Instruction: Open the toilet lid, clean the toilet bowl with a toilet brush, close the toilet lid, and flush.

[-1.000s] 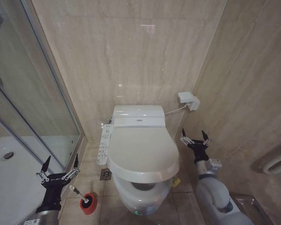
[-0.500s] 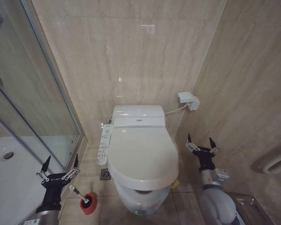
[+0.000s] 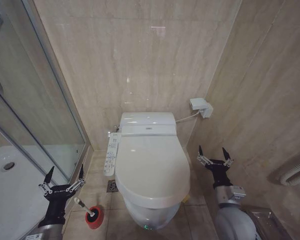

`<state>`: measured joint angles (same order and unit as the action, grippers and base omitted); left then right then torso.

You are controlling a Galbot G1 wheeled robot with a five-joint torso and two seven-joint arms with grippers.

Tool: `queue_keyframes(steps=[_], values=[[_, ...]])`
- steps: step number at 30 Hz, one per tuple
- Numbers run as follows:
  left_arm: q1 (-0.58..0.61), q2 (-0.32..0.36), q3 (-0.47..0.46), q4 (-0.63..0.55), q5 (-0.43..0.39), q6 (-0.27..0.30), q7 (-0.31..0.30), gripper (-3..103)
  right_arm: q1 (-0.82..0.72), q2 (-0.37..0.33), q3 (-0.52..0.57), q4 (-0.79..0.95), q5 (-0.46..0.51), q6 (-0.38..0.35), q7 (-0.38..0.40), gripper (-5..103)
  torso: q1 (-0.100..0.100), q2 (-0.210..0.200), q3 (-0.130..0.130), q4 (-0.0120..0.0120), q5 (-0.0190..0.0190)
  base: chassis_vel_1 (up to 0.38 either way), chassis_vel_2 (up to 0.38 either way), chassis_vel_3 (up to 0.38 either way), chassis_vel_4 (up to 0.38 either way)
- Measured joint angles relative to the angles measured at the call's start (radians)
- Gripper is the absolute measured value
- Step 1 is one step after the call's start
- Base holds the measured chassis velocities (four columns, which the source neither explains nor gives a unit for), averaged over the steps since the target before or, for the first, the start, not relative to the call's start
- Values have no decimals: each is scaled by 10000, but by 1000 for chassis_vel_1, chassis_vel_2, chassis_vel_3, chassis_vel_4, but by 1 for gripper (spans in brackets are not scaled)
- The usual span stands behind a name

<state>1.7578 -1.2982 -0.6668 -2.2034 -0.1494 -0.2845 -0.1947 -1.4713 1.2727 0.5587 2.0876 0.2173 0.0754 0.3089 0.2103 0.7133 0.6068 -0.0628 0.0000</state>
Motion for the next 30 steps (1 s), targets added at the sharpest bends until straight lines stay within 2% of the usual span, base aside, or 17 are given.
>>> queue_keyframes(steps=[8,21,30], values=[[0,0,0,0,0,0,0,100,-666,6,-240,658,-126,-397,-209,100,0,0,0,-1,0,0,0,0,0],[0,0,0,0,0,0,0,100,-1351,142,-221,1603,-131,-647,259,100,0,0,0,1,0,0,0,0,0],[0,0,0,0,0,0,0,100,-2048,238,-160,2183,-156,-634,233,100,-1,0,0,0,1,0,0,0,0]])
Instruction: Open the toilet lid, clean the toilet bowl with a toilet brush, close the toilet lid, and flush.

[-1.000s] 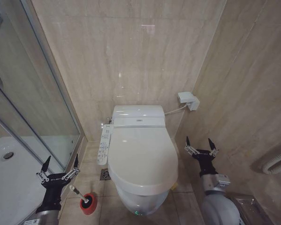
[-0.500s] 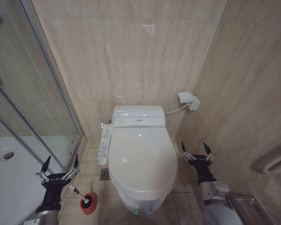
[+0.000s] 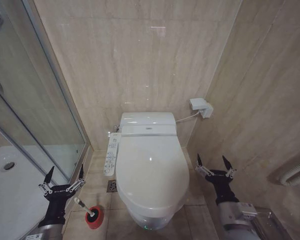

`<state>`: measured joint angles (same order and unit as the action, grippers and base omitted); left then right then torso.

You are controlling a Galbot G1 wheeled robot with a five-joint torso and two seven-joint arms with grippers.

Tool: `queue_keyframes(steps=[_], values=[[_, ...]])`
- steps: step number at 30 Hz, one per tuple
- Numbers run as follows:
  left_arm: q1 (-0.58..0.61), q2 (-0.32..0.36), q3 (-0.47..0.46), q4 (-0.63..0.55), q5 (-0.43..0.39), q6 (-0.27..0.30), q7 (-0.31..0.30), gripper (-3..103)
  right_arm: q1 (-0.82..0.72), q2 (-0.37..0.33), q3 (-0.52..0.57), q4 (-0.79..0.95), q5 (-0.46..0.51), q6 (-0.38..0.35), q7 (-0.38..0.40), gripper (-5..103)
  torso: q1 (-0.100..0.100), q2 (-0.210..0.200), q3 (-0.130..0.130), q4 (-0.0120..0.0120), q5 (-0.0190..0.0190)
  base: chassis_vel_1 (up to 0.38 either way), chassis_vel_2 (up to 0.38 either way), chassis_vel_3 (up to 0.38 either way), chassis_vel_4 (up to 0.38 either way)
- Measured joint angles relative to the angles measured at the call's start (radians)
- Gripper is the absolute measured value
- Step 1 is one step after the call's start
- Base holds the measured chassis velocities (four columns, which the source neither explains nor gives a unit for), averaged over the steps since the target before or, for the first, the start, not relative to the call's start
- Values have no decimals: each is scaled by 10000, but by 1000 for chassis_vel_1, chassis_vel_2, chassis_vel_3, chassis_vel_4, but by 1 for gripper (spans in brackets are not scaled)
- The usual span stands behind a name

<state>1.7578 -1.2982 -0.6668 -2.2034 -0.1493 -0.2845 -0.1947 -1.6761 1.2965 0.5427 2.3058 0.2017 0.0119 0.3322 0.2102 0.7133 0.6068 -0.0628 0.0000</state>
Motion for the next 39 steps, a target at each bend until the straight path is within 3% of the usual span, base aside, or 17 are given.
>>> queue_keyframes(steps=[10,17,29,39], values=[[-1,0,0,0,0,0,0,100,-152,-615,561,90,192,-54,434,100,0,0,1,2,0,0,0,0,0],[0,0,0,0,0,0,0,100,-239,-474,505,186,269,-110,451,100,0,0,0,0,0,0,0,0,0],[0,0,0,0,0,0,0,100,-348,-553,489,163,158,128,-744,100,0,0,0,1,0,0,0,0,0],[0,0,0,0,0,0,0,100,-209,-471,431,54,79,71,-638,100,0,0,0,1,0,0,0,0,0]])
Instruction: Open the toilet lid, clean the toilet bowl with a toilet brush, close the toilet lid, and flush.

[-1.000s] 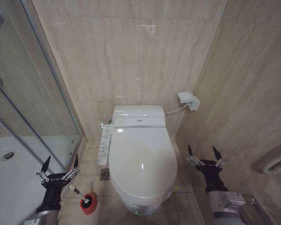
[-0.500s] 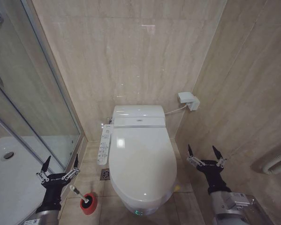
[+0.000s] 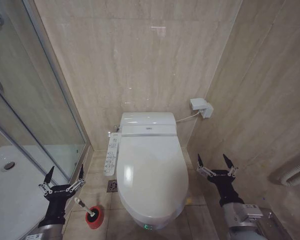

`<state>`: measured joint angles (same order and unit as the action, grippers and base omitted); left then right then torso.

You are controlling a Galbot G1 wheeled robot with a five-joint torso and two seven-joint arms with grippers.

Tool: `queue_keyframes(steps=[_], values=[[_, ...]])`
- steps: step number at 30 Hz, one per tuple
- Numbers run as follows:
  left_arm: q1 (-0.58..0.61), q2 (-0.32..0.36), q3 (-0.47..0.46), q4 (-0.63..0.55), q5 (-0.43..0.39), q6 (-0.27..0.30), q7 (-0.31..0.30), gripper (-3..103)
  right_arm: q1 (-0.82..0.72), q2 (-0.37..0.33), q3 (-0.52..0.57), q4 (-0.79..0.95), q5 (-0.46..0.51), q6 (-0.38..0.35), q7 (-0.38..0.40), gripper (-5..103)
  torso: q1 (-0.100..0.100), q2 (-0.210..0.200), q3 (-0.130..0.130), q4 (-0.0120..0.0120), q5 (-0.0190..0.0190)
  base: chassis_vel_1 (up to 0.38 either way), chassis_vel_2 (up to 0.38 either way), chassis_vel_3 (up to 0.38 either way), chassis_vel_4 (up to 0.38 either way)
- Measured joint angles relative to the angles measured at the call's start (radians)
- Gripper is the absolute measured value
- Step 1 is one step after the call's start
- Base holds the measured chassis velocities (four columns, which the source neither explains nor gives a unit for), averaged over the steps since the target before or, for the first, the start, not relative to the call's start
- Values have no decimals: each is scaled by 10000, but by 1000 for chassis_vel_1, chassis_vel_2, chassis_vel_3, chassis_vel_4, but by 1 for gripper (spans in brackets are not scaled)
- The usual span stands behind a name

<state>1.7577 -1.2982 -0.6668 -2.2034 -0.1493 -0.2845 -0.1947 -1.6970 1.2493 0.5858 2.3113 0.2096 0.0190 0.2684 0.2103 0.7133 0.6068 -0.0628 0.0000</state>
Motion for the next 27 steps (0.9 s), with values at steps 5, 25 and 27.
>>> queue_keyframes(steps=[5,25,27], values=[[0,0,0,0,0,0,0,100,-32,-35,23,40,24,-70,25,100,0,0,0,0,0,0,0,0,0],[0,0,0,0,0,0,0,100,-43,-45,35,60,44,-88,45,100,0,0,0,0,0,0,0,0,0],[0,0,0,1,0,0,0,100,-43,-45,35,60,44,-88,46,100,0,0,0,0,0,0,0,0,0]])
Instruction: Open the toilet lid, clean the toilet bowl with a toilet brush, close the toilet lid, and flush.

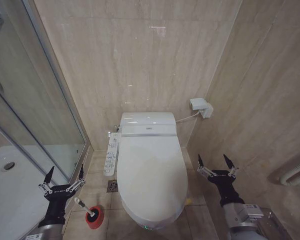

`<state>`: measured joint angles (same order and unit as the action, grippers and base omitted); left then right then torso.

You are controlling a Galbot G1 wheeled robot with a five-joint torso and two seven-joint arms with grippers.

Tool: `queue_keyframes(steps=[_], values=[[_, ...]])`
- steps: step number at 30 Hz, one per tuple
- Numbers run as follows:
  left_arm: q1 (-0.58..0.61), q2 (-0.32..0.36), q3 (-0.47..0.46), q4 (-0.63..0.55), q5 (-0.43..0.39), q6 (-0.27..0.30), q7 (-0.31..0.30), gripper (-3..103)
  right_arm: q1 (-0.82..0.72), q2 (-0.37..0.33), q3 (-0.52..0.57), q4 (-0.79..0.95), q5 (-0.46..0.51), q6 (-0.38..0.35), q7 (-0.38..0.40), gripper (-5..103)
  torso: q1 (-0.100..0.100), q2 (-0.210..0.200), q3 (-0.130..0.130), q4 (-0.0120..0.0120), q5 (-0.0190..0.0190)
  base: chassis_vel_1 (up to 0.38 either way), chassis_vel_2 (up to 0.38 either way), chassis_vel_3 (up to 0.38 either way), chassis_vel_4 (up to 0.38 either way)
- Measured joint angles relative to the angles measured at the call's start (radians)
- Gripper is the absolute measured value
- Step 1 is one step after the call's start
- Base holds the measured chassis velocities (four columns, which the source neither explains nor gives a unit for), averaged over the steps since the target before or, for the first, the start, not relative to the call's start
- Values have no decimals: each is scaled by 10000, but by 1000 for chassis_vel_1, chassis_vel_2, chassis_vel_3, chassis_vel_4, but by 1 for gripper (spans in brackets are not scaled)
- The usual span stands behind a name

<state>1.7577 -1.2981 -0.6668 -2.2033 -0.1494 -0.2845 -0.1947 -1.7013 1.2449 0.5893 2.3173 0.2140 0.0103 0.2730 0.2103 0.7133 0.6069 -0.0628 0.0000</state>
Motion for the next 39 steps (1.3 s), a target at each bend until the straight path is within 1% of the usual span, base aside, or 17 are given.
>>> queue_keyframes(steps=[39], values=[[0,0,0,0,0,0,0,100,0,0,0,0,-1,2,2,100,0,0,0,0,0,0,0,0,0]])
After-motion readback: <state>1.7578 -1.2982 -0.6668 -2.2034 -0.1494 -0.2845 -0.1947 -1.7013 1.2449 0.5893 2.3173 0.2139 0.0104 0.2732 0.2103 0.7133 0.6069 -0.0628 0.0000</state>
